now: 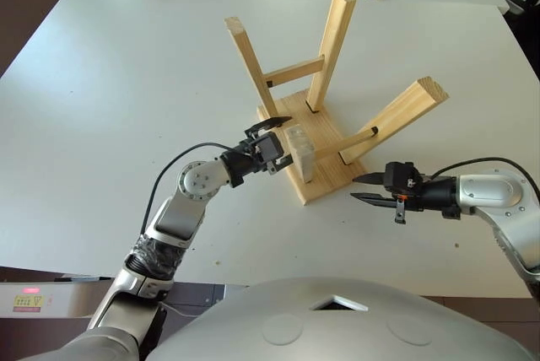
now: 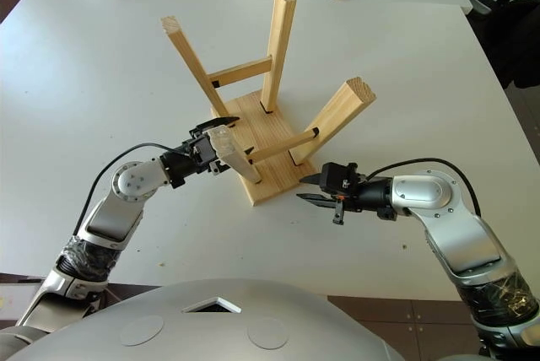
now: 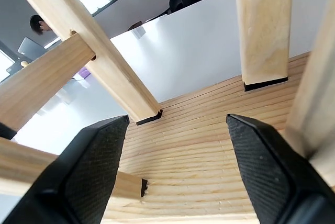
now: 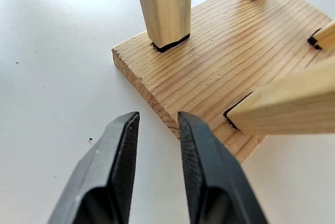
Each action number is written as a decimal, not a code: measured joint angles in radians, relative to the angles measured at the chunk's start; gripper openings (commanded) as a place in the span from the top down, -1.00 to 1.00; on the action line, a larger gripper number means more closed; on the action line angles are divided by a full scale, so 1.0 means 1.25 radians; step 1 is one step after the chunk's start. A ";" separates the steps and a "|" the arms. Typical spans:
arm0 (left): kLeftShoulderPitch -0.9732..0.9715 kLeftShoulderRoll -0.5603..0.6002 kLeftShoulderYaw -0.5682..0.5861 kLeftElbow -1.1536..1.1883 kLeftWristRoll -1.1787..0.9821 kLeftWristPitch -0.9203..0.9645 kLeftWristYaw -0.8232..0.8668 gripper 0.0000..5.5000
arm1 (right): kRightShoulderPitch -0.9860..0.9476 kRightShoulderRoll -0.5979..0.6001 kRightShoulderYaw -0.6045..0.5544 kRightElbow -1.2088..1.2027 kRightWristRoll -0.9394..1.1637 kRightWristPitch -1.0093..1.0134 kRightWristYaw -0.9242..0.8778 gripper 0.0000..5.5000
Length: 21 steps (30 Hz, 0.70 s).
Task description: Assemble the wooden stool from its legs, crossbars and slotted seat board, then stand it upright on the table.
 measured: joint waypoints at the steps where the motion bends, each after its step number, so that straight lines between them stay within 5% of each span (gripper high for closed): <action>1: -0.009 -0.005 -0.006 0.013 0.002 -0.005 0.000 -0.26 | 0.000 -0.002 0.008 0.004 -0.003 -0.003 0.003 0.78; 5: -0.041 -0.034 -0.022 0.058 0.020 -0.020 0.010 -0.26 | 0.008 -0.026 0.017 0.025 -0.011 -0.027 0.036 0.99; 10: -0.049 -0.035 -0.036 0.119 0.062 -0.062 0.023 -0.26 | 0.003 -0.036 0.043 0.111 -0.074 -0.072 0.033 0.99; 21: -0.077 0.002 -0.046 0.268 0.112 -0.228 0.075 -0.26 | -0.075 0.098 0.055 0.228 -0.156 -0.106 -0.115 0.99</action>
